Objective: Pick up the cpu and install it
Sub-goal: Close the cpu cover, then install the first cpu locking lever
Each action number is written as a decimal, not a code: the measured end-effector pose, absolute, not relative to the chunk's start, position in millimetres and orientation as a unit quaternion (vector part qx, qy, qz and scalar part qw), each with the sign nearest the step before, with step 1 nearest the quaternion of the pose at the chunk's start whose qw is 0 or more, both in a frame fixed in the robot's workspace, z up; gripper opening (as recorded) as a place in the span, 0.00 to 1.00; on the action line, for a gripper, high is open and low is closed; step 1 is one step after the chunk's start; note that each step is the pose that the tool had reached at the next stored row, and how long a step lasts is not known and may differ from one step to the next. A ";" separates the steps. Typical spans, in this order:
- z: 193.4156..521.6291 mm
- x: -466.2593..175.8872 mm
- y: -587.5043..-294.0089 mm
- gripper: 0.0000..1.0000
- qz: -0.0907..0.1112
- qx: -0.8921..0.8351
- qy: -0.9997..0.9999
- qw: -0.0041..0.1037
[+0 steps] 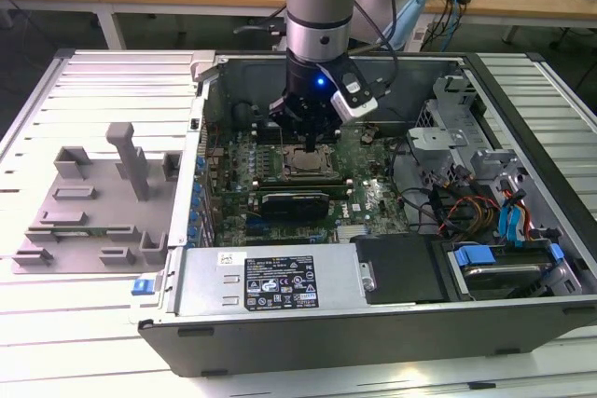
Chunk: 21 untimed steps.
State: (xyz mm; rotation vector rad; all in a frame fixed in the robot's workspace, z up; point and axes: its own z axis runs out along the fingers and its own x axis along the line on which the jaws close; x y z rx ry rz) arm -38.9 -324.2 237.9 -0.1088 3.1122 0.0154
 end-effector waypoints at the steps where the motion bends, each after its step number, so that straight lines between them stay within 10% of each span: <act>1: 237.9 -38.9 -324.1 0.11 0.005 -0.035 0.999 0.014; 21: 239.4 -53.3 -323.6 0.11 0.005 -0.035 0.999 0.014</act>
